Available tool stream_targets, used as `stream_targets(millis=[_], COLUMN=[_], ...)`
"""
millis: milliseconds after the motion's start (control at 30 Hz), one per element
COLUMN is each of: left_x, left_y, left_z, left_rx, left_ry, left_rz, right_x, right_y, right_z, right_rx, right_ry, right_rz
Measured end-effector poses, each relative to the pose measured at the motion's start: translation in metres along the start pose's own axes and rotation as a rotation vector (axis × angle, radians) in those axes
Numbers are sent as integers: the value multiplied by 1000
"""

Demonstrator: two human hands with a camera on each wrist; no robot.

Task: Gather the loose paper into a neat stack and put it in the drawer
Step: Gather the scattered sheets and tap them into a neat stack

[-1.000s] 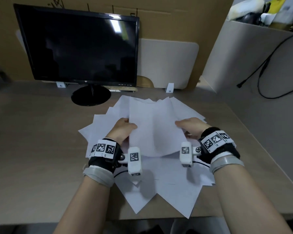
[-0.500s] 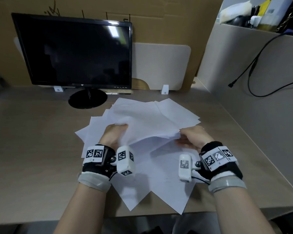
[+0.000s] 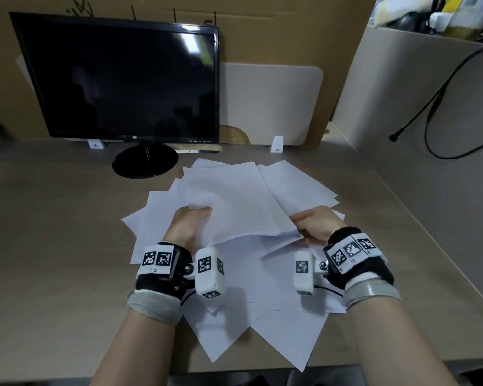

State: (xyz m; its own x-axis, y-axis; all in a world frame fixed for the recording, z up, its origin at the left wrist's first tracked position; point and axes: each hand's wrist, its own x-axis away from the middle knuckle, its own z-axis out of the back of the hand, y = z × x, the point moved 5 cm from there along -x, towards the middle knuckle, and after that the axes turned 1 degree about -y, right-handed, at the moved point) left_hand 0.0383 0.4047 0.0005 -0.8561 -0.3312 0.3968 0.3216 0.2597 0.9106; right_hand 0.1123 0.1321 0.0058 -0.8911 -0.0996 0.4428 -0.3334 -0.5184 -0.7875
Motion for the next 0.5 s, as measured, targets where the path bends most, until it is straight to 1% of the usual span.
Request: stream_targets(millis=[67, 200, 267, 367, 400, 500], left_x=[-3, -4, -5, -6, -8, -12], left_y=[0, 0, -1, -1, 0, 2], left_z=[3, 1, -1, -1, 0, 0], left_rx=[-22, -109, -120, -124, -138, -183], left_ry=[14, -10, -42, -67, -63, -22], left_rz=[-3, -38, -50, -54, -54, -76], right_x=[2, 2, -1, -30, -29, 9], right_y=[0, -2, -6, 10, 10, -19], right_z=[-3, -6, -10, -17, -19, -28], right_rx=[-39, -223, -186, -61, -32, -29], right_ry=[-49, -31, -40, -99, -112, -61], right_rz=[-17, -65, -89, -75, -76, -36])
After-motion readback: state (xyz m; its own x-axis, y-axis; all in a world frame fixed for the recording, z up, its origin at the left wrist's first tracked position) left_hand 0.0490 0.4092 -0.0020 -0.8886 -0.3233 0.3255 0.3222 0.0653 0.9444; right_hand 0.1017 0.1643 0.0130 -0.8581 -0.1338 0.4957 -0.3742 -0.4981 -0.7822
